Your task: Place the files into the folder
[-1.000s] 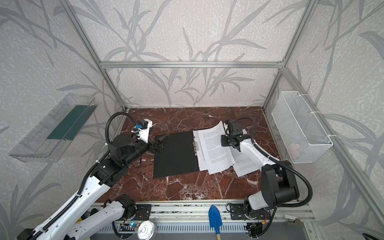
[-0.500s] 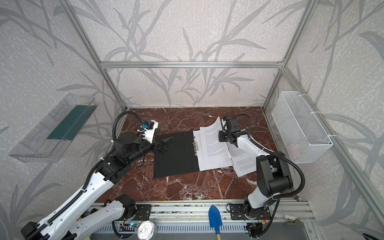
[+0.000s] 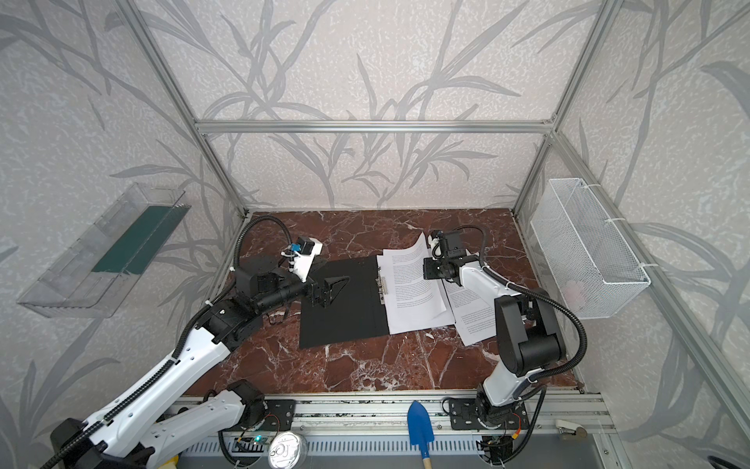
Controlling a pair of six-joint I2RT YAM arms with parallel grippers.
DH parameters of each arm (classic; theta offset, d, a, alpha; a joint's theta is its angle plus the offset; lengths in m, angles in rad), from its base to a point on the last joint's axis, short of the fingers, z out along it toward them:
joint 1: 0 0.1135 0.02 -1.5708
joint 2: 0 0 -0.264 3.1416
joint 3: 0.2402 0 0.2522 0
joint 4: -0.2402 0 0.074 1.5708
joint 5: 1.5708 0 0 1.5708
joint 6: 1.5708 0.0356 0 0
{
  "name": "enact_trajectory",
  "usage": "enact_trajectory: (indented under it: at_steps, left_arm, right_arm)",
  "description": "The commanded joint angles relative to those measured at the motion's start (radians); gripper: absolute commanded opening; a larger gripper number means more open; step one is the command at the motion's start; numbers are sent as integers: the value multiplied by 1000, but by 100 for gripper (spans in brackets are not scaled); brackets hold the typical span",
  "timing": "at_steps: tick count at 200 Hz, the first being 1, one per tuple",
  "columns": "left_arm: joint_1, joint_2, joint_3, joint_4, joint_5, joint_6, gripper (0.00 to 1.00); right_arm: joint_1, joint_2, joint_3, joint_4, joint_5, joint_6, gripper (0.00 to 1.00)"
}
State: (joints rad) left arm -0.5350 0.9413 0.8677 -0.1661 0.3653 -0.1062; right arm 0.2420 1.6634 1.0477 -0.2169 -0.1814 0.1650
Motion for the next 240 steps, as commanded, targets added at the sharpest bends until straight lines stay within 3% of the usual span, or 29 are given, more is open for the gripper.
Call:
enact_trajectory:
  at_steps: [1, 102, 240]
  left_arm:
    - [-3, 1, 36, -10, 17, 4, 99]
    - [-4, 21, 37, -11, 29, -6, 99]
    - [-6, 47, 45, -26, 30, -3, 99]
  right_arm:
    - [-5, 1, -14, -24, -7, -17, 0]
    - [26, -51, -34, -66, 78, -83, 0]
    - [33, -31, -35, -27, 18, -18, 0]
